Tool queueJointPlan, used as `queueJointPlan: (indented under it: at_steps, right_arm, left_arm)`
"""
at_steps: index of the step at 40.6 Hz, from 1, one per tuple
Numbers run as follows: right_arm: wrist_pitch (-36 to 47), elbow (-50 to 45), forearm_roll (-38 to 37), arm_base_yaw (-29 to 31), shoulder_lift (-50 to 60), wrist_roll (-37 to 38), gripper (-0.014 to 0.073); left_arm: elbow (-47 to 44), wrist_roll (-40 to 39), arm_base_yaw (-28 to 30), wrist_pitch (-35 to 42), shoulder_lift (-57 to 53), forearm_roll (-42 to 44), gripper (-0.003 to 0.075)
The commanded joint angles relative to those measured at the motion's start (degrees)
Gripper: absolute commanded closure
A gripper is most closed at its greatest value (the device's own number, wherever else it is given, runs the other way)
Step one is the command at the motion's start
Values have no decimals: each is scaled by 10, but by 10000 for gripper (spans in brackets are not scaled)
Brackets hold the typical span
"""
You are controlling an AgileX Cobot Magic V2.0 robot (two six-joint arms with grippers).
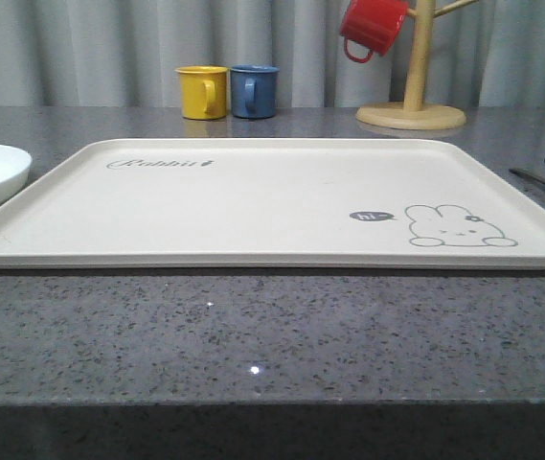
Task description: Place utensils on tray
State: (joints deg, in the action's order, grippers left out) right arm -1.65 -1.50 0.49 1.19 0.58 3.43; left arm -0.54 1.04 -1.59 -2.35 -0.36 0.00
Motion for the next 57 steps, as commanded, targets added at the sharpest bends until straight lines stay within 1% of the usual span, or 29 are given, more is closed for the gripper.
queueJointPlan:
  at_steps: [1,24,31,35,40,46,51,57]
  right_arm:
    - [45,0,-1,0,10,-2,662]
    - [45,0,-1,0,10,-2,662]
    - [57,1,-1,0,10,-2,662]
    - [55,23,-1,0,10,-2,662]
    - [1,86,-1,0,10,-2,662]
    - [-92,189,-1,0,-3,-2,662]
    - [-182,278,-1,0,-51,-2,662]
    - [-292,377,-1,0,-136,-2,662]
  left_arm:
    - [2,-4,1,48,-15,-7,739]
    - [2,-4,1,48,-15,-7,739]
    - [4,-4,1,90,-15,-6,739]
    - [22,-4,1,99,-15,-4,739]
    - [74,-4,1,87,-12,16,739]
    - [187,-4,1,29,18,22,739]
    - [292,-4,1,-49,69,22,739]
    - [404,0,1,-161,153,23,739]
